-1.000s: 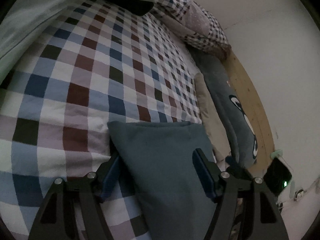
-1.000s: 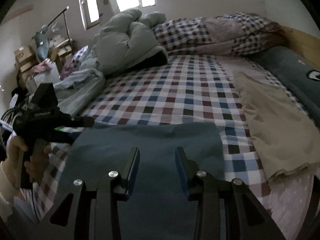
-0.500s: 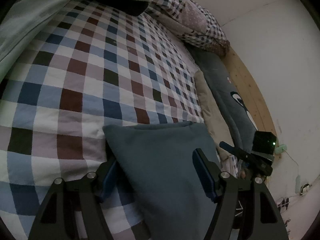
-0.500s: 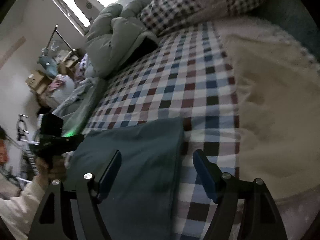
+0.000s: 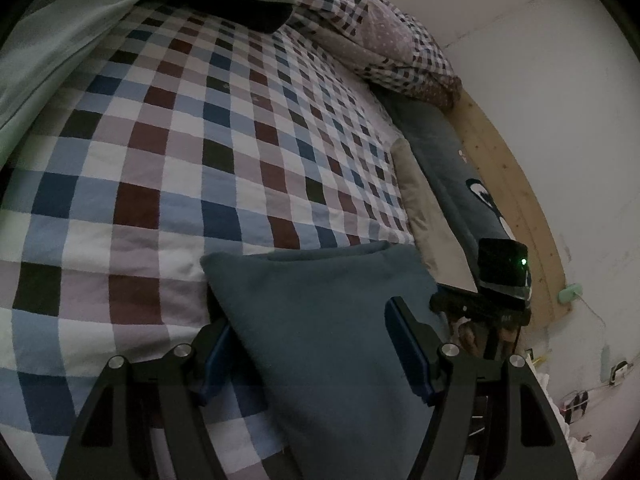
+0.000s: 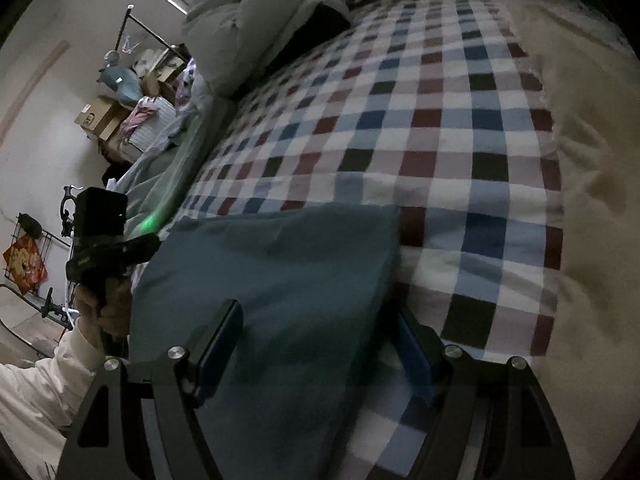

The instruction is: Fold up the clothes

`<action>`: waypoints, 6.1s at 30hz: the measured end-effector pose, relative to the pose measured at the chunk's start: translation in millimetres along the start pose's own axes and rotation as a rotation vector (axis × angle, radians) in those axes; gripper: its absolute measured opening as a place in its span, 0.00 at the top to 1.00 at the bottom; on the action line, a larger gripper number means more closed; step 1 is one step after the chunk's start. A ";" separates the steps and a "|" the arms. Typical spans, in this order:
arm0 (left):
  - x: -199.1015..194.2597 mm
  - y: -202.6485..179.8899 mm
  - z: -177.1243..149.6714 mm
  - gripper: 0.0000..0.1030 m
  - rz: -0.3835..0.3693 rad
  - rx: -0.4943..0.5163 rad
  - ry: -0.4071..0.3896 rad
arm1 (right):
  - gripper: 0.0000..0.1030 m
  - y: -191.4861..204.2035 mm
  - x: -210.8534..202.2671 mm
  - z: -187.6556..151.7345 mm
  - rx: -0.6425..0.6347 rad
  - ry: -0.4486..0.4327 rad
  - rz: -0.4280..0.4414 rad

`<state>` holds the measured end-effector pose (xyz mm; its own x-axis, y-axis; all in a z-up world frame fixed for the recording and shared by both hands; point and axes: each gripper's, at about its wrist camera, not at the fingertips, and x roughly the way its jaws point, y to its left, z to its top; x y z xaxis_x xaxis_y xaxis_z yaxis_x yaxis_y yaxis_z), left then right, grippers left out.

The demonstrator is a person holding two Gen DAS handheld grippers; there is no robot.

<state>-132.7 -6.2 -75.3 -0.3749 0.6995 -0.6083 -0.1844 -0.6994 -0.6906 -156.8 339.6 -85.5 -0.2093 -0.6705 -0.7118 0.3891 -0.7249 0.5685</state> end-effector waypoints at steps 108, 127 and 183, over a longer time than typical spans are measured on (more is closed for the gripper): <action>192.6 -313.3 183.5 0.96 -0.010 0.349 -0.082 | 0.92 -58.8 -325.1 134.3 -0.078 -0.547 -0.649; 303.4 -238.9 204.7 0.95 0.163 0.319 -0.014 | 0.89 -189.8 -200.9 180.9 0.011 -0.319 -0.687; -237.8 -320.1 -15.5 0.12 0.167 0.499 -0.543 | 0.01 338.2 -345.3 -53.1 -0.199 -0.885 -0.556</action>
<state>29.6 53.6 284.4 -0.8049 0.4984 -0.3221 -0.4272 -0.8634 -0.2684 94.7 334.4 330.7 -0.9496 -0.1868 -0.2519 0.1607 -0.9796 0.1207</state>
